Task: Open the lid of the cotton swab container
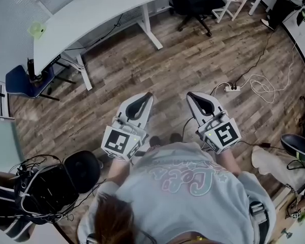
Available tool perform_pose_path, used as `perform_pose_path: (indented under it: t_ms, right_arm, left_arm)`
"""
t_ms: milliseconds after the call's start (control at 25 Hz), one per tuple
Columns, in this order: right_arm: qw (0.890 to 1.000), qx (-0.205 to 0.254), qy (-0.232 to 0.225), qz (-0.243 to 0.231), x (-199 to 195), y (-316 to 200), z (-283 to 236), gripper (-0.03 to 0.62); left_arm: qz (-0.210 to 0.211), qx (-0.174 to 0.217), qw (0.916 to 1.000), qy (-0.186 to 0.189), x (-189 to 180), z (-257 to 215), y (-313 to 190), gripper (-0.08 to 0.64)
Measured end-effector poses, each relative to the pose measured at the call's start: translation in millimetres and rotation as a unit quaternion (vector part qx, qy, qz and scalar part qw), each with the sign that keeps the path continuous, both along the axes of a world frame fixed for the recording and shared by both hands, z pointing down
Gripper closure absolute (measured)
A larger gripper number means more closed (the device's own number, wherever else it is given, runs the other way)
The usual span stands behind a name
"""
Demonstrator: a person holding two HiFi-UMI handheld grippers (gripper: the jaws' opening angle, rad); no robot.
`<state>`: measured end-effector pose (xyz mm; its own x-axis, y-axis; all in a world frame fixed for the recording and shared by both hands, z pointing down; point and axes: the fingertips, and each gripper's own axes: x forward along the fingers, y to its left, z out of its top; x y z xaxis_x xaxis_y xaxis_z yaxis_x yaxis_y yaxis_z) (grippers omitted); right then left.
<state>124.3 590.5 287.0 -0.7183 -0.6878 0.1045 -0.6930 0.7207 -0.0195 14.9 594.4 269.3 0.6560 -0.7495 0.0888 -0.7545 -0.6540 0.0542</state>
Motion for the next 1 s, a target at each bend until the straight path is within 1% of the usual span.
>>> perform_pose_path:
  t_ms: [160, 320, 520, 600, 720, 760, 800, 840, 920, 960, 1000]
  right_arm:
    - [1.0, 0.0, 0.002, 0.0, -0.5, 5.2, -3.5, 0.588]
    - [1.0, -0.003, -0.005, 0.01, 2.4, 4.5, -7.3, 0.588]
    - [1.0, -0.009, -0.017, 0.012, -0.9, 9.0, -8.7, 0.588]
    - [1.0, -0.009, -0.026, 0.01, -2.1, 10.9, -9.4, 0.586]
    - [1.0, -0.01, -0.027, 0.008, -2.1, 11.8, -8.6, 0.582]
    - [1.0, -0.006, -0.029, 0.008, -1.8, 12.3, -9.6, 0.553]
    - [0.999, -0.002, -0.034, 0.01, -0.9, 13.0, -11.4, 0.541]
    - [0.999, 0.002, -0.042, 0.014, 0.4, 13.4, -13.8, 0.516]
    - [0.998, 0.007, -0.055, 0.03, 4.2, 12.2, -18.3, 0.429]
    - [0.997, 0.009, -0.06, 0.038, 6.2, 11.0, -19.8, 0.371]
    - [0.997, 0.011, -0.065, 0.045, 7.9, 9.7, -20.7, 0.334]
  left_arm:
    - [0.0, 0.001, 1.0, -0.004, 0.3, -5.8, 5.9, 0.541]
    - [-0.001, 0.001, 1.0, -0.006, 0.6, -10.3, 8.9, 0.541]
    - [-0.008, 0.004, 0.9999, 0.008, -4.5, -12.7, 14.3, 0.541]
    - [-0.011, -0.002, 0.9999, 0.01, -5.5, -9.3, 15.0, 0.541]
    - [-0.013, -0.013, 0.9998, 0.009, -4.5, -3.7, 14.9, 0.54]
    - [-0.018, -0.014, 0.9997, 0.01, -5.5, -3.3, 14.9, 0.536]
    - [-0.023, -0.015, 0.9996, 0.012, -6.7, -3.1, 15.1, 0.51]
    - [-0.025, -0.017, 0.9995, 0.013, -7.6, -2.9, 15.6, 0.46]
    - [-0.027, -0.023, 0.9992, 0.016, -9.9, -3.1, 16.5, 0.384]
    - [-0.031, -0.024, 0.9991, 0.018, -12.3, -3.7, 16.5, 0.355]
    - [-0.038, -0.022, 0.9988, 0.019, -15.5, -4.7, 16.0, 0.341]
